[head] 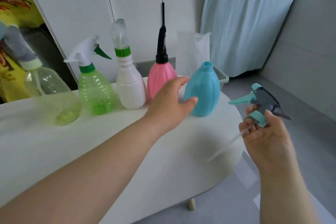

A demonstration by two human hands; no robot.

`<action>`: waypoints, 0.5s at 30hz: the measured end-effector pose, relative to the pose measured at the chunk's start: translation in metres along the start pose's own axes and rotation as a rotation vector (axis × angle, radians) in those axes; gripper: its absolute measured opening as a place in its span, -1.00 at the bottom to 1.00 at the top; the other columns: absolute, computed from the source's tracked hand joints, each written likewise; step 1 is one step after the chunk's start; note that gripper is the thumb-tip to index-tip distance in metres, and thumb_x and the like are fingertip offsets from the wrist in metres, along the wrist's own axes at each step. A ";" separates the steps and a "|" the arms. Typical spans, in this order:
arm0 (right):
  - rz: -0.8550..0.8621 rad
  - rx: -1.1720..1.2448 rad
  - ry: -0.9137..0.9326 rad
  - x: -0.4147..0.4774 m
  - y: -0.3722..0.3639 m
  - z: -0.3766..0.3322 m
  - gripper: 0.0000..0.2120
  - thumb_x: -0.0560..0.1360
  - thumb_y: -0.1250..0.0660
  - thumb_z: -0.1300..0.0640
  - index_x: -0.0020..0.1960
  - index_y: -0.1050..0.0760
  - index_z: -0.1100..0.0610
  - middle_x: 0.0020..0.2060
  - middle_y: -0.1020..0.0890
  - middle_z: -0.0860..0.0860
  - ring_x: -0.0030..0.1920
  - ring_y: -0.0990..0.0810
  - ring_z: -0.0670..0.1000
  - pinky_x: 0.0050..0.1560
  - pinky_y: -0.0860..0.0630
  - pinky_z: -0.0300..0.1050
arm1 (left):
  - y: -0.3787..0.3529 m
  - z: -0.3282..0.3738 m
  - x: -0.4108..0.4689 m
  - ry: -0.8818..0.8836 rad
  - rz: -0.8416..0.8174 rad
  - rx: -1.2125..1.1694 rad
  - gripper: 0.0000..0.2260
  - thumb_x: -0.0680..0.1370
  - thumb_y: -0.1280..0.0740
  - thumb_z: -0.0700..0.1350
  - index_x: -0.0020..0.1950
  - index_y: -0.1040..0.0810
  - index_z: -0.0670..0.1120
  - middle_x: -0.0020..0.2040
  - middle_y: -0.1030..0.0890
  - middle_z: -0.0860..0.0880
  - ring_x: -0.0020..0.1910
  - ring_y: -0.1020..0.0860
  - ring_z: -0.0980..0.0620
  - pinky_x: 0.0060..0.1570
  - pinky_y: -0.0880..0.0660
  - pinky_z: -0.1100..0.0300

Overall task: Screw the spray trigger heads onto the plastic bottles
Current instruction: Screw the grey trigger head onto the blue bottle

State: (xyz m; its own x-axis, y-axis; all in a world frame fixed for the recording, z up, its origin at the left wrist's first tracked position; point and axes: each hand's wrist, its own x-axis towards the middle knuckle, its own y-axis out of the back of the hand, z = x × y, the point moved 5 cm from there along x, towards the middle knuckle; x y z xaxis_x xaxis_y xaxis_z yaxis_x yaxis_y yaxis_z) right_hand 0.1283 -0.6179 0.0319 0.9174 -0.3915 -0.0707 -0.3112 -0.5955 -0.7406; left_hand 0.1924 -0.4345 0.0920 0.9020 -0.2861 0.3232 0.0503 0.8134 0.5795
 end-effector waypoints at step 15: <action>0.039 -0.028 -0.025 0.021 0.019 0.014 -0.84 0.53 -0.11 0.11 -0.10 -0.45 0.11 -0.35 -0.63 -0.06 -0.44 -0.51 -0.15 -0.35 -0.50 -0.36 | -0.068 -0.023 0.066 0.201 -0.026 -0.128 0.02 0.18 -0.54 0.03 0.43 0.06 0.02 0.39 -0.27 -0.03 0.35 -0.28 -0.04 0.34 -0.27 0.02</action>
State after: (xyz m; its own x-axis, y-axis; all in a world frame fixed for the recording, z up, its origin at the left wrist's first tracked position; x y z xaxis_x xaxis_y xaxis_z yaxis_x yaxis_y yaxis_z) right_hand 0.1449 -0.6274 0.0070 0.9102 -0.3976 -0.1159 -0.3534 -0.6000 -0.7177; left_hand 0.2588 -0.4972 0.0562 0.9663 -0.2114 0.1468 0.1168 0.8685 0.4818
